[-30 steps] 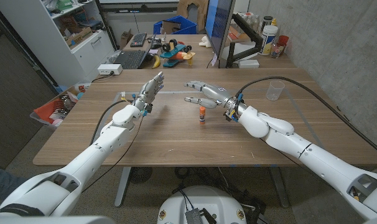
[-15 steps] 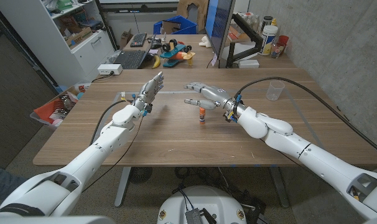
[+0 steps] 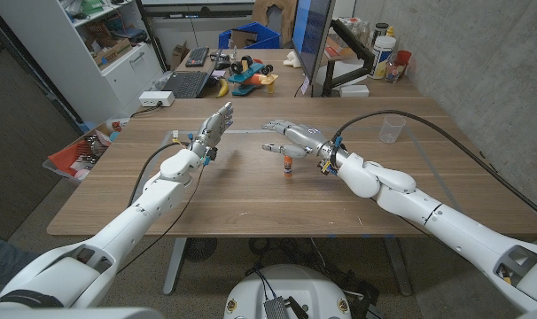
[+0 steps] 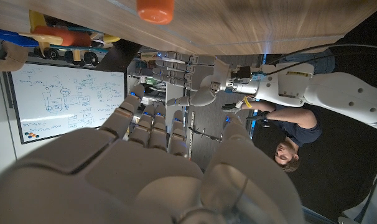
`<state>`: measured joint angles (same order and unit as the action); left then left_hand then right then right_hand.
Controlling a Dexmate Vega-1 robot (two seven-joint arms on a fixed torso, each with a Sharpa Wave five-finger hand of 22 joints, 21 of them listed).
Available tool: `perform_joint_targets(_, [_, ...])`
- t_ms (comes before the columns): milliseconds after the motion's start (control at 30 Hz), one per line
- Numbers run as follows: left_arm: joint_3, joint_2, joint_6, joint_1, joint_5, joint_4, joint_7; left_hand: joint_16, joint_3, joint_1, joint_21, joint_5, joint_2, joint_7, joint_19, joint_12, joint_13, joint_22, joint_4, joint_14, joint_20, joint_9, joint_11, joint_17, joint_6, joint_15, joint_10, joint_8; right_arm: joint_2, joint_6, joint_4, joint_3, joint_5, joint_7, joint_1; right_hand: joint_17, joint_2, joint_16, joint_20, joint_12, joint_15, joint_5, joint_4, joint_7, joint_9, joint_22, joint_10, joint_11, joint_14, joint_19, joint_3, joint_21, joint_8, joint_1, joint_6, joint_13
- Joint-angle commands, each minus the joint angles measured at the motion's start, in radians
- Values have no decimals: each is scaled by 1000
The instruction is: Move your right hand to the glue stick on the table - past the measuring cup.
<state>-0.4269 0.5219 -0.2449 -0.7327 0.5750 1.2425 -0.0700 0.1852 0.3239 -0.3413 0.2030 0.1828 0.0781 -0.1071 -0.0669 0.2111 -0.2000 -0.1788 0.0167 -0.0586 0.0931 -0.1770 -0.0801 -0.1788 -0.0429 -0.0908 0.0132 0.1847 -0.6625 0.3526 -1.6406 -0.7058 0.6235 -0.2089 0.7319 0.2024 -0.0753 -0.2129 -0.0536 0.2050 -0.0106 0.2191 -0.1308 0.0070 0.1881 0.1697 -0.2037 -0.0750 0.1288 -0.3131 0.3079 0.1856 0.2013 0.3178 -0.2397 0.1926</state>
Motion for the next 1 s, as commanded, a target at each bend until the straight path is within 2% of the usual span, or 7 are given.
perform_joint_targets(33, [-4,-4,6,1,-3,-3,3,4,3,-1,-2,-4,7,-6,2,4,-3,-2,6,-3,8,-3,-1,-6,-6,-8,4,4,2,-20,11,-21,13,14,-18,3,10,-1,0,3,2,11,-4,0,2,2,-13,1,11,0,1,2,3,7,-8,5])
perform_joint_targets(1000, [-6,-7,8,-1,-7,6,12,4,2,3,-2,-4,9,-5,2,4,-2,-2,9,-3,10,-3,2,-6,-10,-5,4,5,-9,-59,9,-53,67,28,-34,3,11,-1,2,3,4,15,-5,-5,3,2,-19,5,17,0,3,4,5,7,-19,5])
